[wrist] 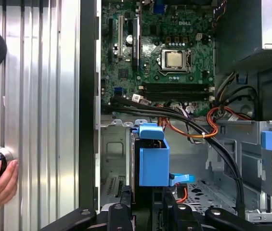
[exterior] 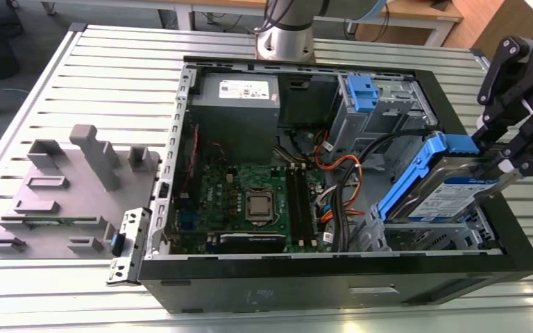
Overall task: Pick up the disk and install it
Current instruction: 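Insert the disk into the insertion slot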
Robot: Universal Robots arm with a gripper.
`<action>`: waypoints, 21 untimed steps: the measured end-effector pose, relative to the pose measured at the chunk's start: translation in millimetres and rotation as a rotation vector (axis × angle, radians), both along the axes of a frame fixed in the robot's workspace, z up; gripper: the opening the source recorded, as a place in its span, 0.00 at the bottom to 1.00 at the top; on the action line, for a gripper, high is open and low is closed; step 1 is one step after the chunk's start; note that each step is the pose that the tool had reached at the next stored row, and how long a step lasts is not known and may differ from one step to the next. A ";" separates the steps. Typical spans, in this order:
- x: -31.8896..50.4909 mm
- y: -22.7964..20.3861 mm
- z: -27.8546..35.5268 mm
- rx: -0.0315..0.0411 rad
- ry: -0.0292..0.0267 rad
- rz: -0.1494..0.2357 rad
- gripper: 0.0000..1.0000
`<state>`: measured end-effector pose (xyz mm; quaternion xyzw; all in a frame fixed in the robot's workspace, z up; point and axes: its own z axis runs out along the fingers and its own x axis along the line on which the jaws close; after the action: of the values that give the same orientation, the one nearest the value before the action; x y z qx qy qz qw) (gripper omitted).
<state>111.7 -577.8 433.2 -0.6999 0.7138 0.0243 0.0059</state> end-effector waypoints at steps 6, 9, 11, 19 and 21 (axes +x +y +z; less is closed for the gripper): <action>0.0 -0.2 -10.9 0.0000 0.0000 0.000 0.35; 0.0 -0.2 -16.5 0.0000 0.0000 0.000 0.35; 0.0 -0.2 -20.1 0.0000 0.0000 0.000 0.35; 0.0 -0.2 -34.5 -0.0001 0.0000 0.000 0.35; 0.0 -0.2 -38.3 0.0001 0.0000 0.000 0.35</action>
<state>111.7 -578.0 394.9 -0.6999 0.7138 0.0244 0.0059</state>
